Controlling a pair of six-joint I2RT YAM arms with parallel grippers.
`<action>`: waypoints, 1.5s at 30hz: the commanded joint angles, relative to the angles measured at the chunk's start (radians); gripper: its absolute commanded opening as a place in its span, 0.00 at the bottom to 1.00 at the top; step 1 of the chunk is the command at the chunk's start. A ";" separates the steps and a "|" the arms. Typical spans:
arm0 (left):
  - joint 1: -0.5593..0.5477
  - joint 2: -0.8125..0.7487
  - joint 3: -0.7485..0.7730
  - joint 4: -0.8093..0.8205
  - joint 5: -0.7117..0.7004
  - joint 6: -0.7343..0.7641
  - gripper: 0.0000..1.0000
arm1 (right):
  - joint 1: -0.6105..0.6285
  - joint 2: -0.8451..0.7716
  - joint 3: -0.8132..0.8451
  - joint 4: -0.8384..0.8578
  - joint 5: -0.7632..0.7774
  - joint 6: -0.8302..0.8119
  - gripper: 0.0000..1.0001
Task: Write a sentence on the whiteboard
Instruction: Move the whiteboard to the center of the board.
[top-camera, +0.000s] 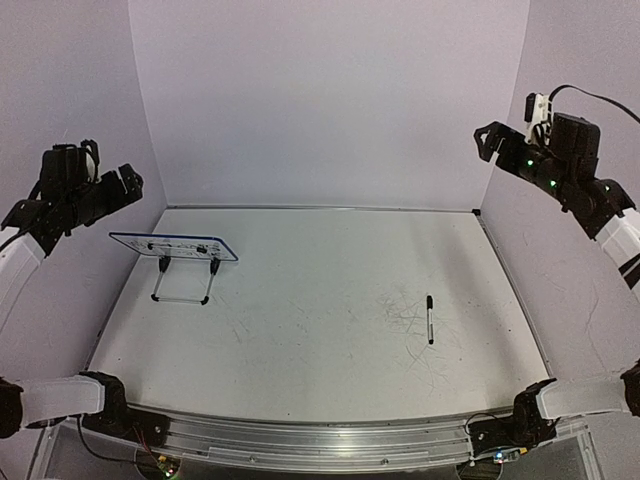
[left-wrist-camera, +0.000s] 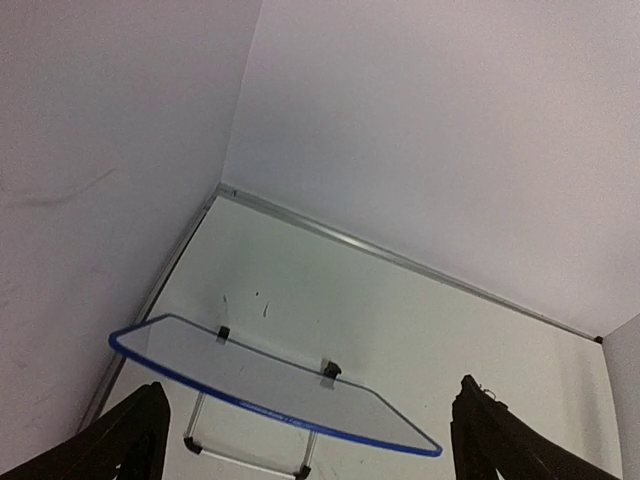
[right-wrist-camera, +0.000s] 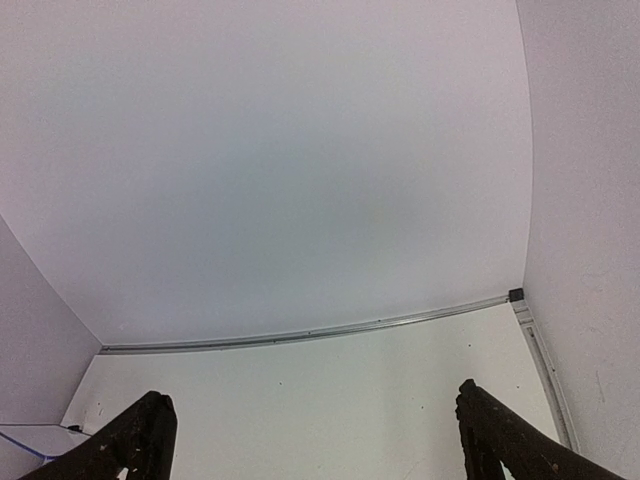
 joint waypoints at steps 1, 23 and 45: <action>0.000 -0.079 -0.109 -0.107 -0.007 -0.126 0.99 | -0.002 -0.049 -0.044 0.113 -0.007 0.007 0.98; -0.339 -0.024 -0.681 0.491 -0.023 -0.286 0.93 | -0.002 -0.029 -0.121 0.122 -0.266 0.066 0.98; -0.333 0.523 -0.537 0.725 -0.111 -0.161 0.56 | -0.001 0.000 -0.179 0.135 -0.342 0.100 0.98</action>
